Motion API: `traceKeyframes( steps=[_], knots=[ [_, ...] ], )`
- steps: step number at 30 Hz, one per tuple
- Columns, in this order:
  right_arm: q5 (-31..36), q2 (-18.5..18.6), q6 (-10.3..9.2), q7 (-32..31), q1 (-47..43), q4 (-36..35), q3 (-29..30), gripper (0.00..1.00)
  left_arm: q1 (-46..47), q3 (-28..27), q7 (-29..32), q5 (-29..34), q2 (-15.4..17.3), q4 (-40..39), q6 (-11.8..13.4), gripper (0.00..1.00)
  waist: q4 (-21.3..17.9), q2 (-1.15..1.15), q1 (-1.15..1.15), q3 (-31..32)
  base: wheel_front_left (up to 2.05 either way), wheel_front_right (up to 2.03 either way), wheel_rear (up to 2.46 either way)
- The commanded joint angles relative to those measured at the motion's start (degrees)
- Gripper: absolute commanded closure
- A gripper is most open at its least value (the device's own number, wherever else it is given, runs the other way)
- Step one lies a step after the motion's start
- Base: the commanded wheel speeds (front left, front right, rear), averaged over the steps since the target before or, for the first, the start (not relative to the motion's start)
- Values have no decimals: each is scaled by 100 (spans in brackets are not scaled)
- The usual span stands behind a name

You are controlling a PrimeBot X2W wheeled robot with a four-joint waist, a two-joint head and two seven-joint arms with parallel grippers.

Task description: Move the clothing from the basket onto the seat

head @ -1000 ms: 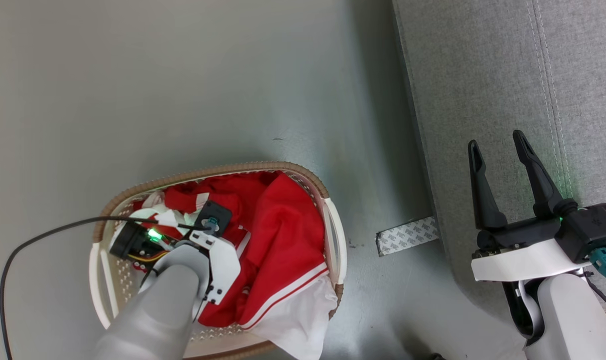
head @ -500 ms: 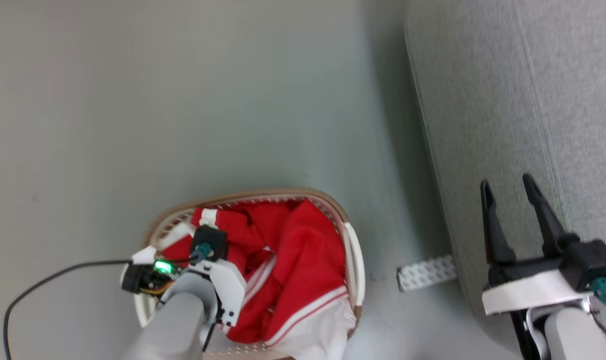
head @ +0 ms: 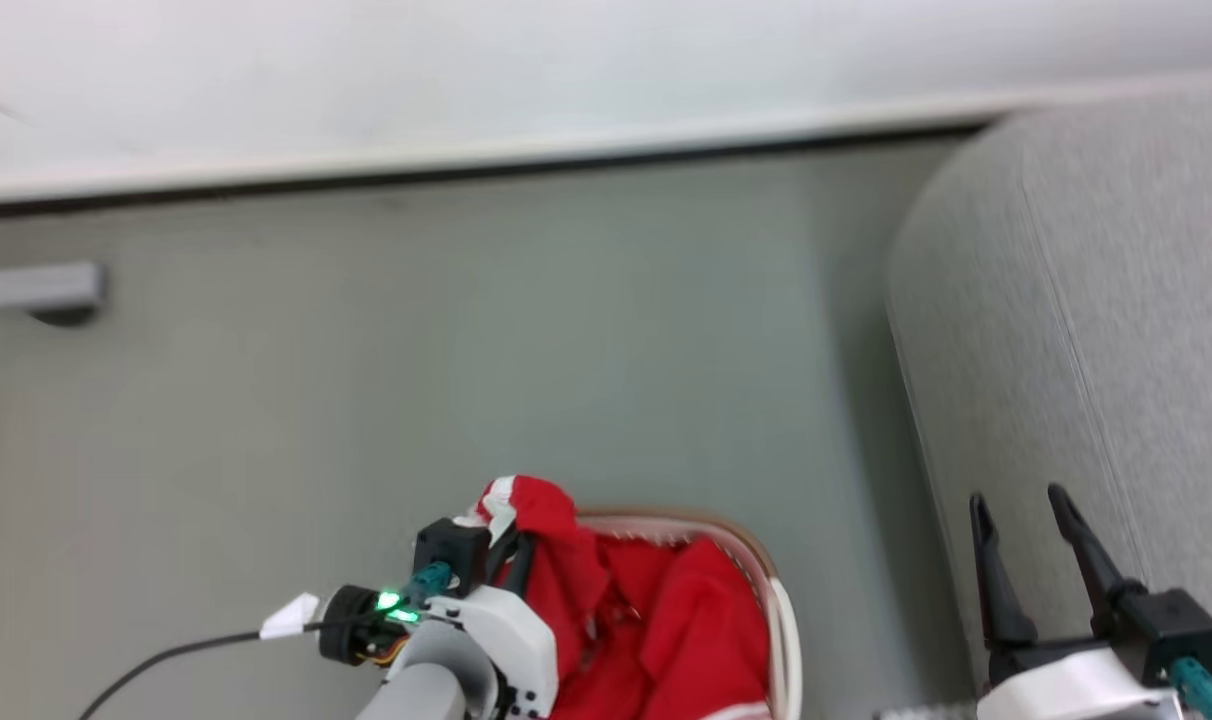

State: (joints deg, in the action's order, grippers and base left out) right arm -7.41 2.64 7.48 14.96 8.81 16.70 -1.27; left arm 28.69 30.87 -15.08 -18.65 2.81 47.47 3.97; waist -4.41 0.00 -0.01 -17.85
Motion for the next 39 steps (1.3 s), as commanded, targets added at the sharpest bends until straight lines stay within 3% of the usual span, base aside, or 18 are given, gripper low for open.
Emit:
traceKeyframes(
  steps=[1,7,18,23,39],
  knots=[
    [9,25,2,15,-137,23,38,0,-111,18,-10,-63,18,-146,45,100,401,0,1,529,0,0,0],
    [90,25,2,15,-486,72,123,0,-425,-36,-8,-247,35,-886,183,100,596,0,1,1094,0,0,0],
    [143,96,2,15,-795,33,173,0,-803,-243,215,-368,455,-2385,388,100,497,0,1,1755,0,0,0],
    [90,201,2,15,-772,-27,143,0,-937,-393,492,-405,705,-3082,566,100,368,0,1,1877,0,0,0],
    [-187,278,2,15,-897,-392,12,0,-1214,-557,1000,-474,1154,-4241,863,100,171,0,1,1995,0,0,0]
  ],
)
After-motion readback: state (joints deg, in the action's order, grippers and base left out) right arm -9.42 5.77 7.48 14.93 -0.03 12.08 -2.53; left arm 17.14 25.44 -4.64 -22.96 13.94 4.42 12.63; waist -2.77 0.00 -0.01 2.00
